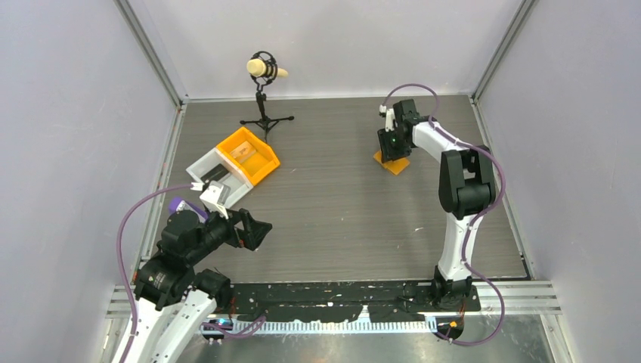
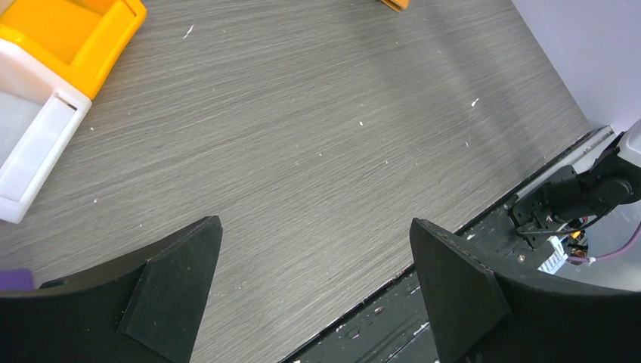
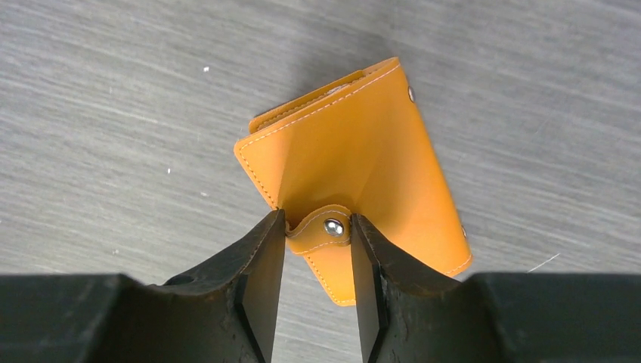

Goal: Take the credit cards out of the card holder
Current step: Move the card holder to the center of the board.

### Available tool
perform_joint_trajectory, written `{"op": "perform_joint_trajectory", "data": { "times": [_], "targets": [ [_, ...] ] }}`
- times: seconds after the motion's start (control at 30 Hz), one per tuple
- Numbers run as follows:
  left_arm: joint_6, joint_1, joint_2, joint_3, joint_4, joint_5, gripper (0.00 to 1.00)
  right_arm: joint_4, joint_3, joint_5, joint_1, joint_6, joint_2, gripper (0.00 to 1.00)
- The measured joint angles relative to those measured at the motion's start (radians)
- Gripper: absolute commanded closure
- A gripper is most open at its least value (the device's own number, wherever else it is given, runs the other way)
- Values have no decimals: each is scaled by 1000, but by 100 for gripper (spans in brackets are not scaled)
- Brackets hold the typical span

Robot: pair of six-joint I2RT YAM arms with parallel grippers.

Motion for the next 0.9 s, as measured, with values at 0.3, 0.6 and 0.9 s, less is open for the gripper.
{"op": "perform_joint_trajectory", "data": {
  "times": [0.3, 0.6, 0.9],
  "targets": [
    [0, 0, -5, 0, -11, -20, 0, 13, -76, -35, 4, 48, -52, 95],
    [-1, 0, -16, 0, -11, -29, 0, 79, -360, -33, 128, 97, -257, 95],
    [-1, 0, -8, 0, -11, -29, 0, 155, -504, -27, 346, 189, -367, 85]
  ]
}}
